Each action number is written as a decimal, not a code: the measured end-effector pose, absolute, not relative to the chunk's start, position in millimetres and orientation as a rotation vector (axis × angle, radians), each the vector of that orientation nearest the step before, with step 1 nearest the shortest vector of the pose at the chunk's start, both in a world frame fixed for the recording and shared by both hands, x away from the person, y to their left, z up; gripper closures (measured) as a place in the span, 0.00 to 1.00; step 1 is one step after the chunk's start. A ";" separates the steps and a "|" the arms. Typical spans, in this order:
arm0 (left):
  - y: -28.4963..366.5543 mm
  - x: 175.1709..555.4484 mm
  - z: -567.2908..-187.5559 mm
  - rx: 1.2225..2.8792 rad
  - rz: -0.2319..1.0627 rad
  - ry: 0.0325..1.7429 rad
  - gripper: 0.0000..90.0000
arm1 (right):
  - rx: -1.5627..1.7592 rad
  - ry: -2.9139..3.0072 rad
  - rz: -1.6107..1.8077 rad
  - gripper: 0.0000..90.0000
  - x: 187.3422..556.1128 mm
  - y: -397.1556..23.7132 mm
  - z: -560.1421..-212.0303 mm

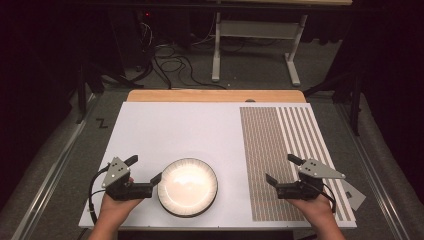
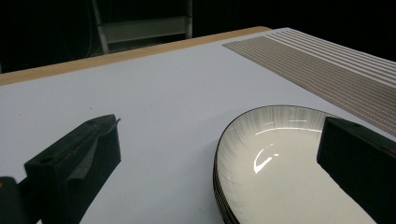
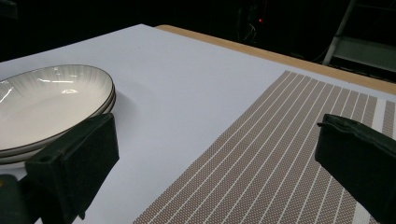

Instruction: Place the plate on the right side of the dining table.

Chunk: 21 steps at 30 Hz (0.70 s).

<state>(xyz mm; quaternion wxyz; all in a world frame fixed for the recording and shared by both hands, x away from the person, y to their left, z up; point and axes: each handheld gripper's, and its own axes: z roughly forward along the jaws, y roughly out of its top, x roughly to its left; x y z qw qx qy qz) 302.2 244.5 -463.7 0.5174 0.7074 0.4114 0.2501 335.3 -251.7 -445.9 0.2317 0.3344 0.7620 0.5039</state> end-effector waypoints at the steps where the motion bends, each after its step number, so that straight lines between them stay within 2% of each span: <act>1: 243.7 302.3 -463.1 1.694 0.597 0.985 0.01 | 0.918 2.098 1.389 0.00 335.5 -252.5 -446.6; 21: 242.2 302.6 -463.1 1.700 0.607 0.996 0.01 | 0.948 2.078 1.409 0.00 335.9 -261.2 -448.3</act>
